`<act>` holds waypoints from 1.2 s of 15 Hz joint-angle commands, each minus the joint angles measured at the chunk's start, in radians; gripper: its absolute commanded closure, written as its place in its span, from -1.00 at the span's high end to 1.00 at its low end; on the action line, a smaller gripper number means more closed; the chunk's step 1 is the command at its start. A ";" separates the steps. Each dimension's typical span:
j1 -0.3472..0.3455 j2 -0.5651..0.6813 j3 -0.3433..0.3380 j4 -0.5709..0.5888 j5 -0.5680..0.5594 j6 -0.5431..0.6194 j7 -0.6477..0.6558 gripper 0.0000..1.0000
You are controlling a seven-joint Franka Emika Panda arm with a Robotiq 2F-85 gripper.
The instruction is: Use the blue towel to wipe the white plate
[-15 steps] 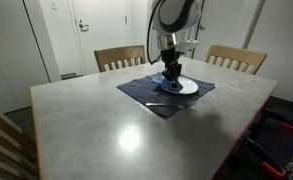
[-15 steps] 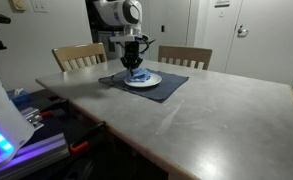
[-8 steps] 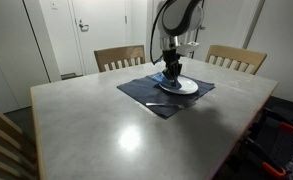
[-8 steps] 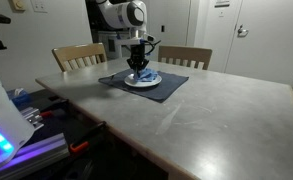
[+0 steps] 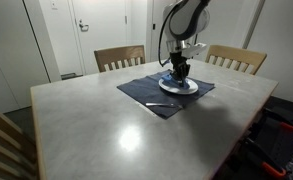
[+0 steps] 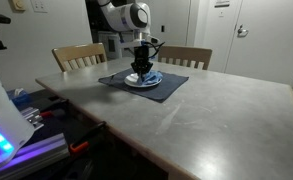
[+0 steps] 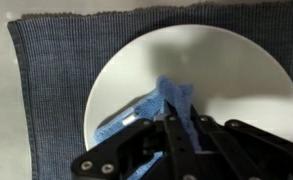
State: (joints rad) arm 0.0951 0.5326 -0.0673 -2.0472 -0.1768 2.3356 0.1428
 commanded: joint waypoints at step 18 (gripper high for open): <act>-0.027 -0.054 0.108 -0.057 0.203 -0.063 -0.080 -0.95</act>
State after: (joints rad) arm 0.0858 0.4837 0.0207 -2.0870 -0.0054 2.2270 0.0888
